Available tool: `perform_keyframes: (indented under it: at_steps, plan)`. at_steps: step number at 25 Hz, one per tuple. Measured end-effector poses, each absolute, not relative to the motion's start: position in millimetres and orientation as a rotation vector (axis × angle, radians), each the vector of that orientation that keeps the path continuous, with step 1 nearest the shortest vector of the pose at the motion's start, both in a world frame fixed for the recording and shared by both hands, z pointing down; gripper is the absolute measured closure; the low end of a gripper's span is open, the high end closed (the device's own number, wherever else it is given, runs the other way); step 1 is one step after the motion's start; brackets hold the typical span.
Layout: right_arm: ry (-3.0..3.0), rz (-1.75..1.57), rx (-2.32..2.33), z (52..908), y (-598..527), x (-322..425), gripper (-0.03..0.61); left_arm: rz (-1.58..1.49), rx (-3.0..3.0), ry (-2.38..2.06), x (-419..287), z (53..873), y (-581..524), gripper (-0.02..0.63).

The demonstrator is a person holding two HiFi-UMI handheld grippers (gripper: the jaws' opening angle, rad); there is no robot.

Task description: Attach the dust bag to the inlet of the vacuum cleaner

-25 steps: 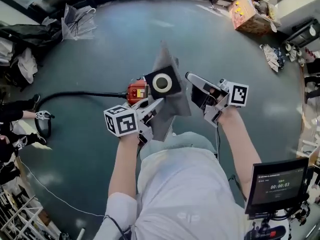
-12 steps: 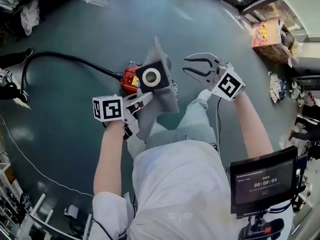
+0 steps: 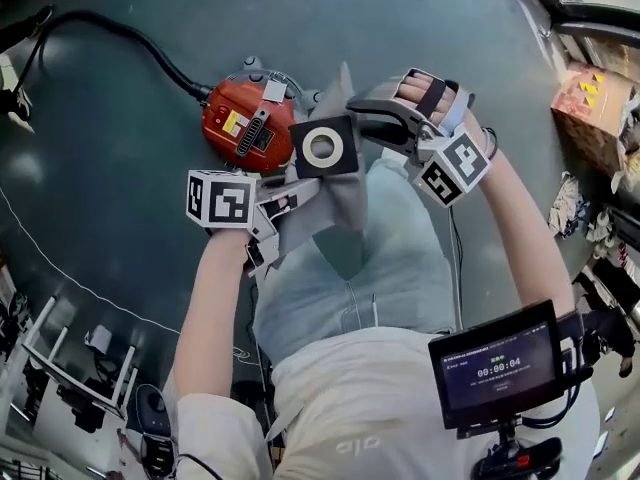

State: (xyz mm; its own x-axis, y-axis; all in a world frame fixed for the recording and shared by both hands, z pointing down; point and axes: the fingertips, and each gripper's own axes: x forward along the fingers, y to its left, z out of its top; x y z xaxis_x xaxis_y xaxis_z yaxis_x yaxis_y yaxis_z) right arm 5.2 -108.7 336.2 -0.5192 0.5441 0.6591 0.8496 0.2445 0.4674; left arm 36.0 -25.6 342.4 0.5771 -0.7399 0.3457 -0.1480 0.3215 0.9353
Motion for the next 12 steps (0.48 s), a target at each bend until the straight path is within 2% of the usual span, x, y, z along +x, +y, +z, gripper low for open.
perform_keyframes:
  at_steps: [3, 10, 11, 12]
  plan:
    - [-2.119, -1.272, -1.339, 389, -116, 30, 0.402, -0.521, 1.158, -0.835, 65, 391, -42, 0.588]
    - [-2.072, -1.228, -1.453, 494, -105, 79, 0.408, -0.549, 1.126, -0.652, 114, 494, -39, 0.588]
    - [-2.050, -1.202, -1.467, 504, -99, 84, 0.460, -0.550, 1.129, -0.637, 118, 500, -36, 0.588]
    - [-2.038, -1.156, -1.462, 513, -95, 87, 0.479, -0.554, 1.135, -0.631, 121, 506, -34, 0.586]
